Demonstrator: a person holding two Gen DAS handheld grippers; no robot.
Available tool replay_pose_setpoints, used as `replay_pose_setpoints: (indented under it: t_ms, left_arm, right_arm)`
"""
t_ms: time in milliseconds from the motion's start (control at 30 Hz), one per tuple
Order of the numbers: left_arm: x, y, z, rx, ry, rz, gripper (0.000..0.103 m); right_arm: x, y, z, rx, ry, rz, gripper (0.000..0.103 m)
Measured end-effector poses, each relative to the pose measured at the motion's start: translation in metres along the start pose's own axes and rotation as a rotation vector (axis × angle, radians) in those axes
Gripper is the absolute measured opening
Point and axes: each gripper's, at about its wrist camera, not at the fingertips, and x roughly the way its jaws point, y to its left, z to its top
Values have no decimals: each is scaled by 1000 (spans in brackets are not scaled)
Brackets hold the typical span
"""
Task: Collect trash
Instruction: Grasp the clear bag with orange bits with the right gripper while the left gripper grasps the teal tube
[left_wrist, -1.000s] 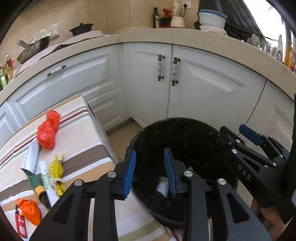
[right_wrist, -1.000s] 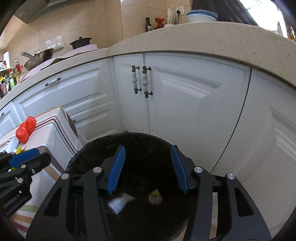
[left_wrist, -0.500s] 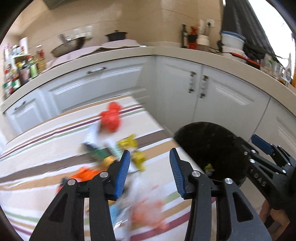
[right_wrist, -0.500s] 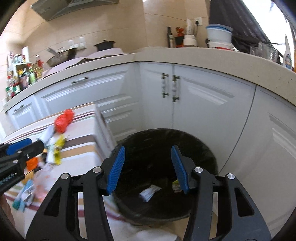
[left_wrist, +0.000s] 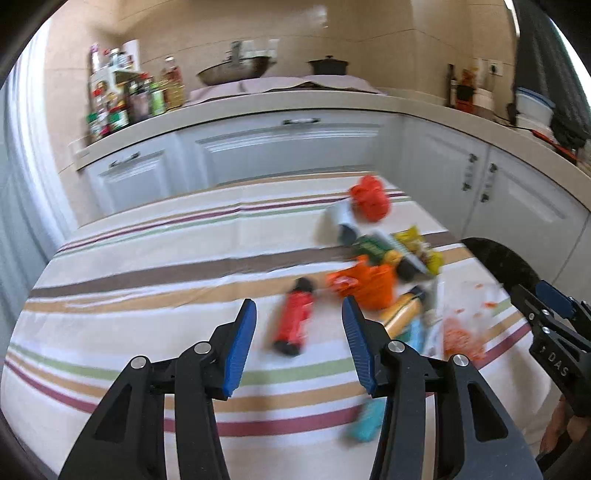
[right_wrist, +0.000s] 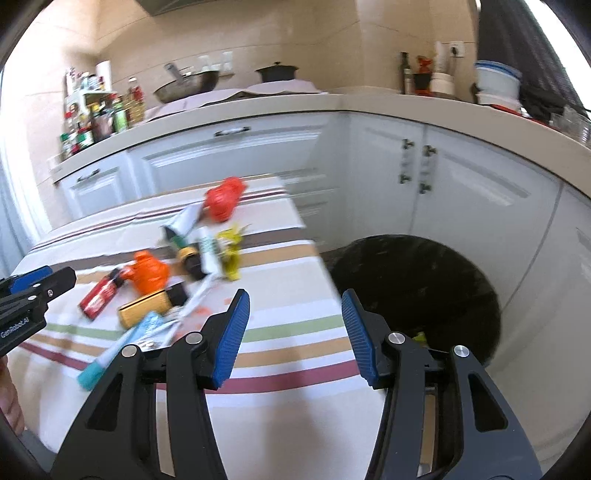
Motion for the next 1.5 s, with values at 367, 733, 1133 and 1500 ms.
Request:
replay_pose_setpoints:
  t_ms: [367,733,1133,1500]
  left_arm:
    - [5,46,-19,-63,23,75,49]
    - [11,54,-22,-83,27,69,49]
    - [10,48,-27,-74,36,48,49]
    - [7,37,-29,-62,33,19,51]
  right_arm:
    - [10,45,2,-44,14,40,51]
    - [7,45,6,-17,8,31,51]
    - [23,39,-6,11,78,-17,51]
    - [21,42,-10,7,108,59,11]
